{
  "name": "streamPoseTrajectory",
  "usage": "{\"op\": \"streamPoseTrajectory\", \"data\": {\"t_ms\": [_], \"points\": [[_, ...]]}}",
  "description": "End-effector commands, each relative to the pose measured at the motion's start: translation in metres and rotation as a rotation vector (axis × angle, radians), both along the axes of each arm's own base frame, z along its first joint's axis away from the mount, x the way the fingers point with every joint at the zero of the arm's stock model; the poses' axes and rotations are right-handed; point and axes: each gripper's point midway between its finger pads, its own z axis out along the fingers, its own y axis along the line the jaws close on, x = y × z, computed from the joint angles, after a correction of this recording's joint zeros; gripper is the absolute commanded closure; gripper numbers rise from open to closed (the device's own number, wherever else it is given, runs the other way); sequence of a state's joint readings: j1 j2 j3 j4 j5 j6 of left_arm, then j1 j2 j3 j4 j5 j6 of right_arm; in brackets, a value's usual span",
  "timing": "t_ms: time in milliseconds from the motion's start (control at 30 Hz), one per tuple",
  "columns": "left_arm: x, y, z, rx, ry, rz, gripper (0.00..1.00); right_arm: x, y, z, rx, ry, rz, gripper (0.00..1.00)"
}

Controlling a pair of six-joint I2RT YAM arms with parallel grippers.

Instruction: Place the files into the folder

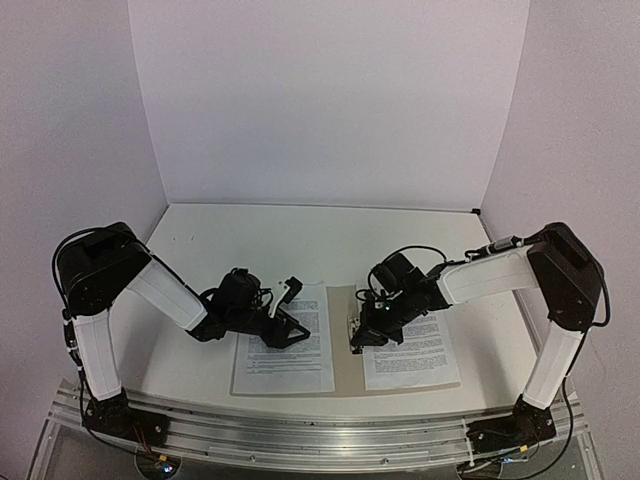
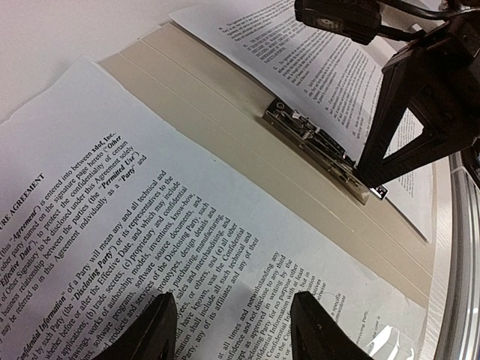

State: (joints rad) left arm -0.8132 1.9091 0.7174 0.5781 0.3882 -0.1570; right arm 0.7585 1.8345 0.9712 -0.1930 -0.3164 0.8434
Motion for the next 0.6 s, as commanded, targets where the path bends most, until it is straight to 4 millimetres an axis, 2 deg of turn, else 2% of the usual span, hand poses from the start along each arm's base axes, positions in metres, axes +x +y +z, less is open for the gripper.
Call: {"op": "streamPoseTrajectory", "data": {"t_ms": [0, 200, 467, 567], "points": [[-0.005, 0.023, -0.035, 0.104, 0.073, 0.046, 0.48, -0.057, -0.118, -0.077, -0.52, 0.224, -0.059, 1.0], [-0.005, 0.024, -0.036, 0.105, 0.076, 0.047, 0.48, -0.064, -0.129, -0.084, -0.557, 0.228, -0.036, 1.0], [-0.006, 0.024, -0.037, 0.107, 0.077, 0.044, 0.48, -0.084, -0.161, -0.102, -0.672, 0.255, -0.021, 1.0], [-0.005, 0.024, -0.036, 0.105, 0.076, 0.045, 0.48, -0.09, -0.167, -0.108, -0.686, 0.265, -0.013, 1.0]]}}
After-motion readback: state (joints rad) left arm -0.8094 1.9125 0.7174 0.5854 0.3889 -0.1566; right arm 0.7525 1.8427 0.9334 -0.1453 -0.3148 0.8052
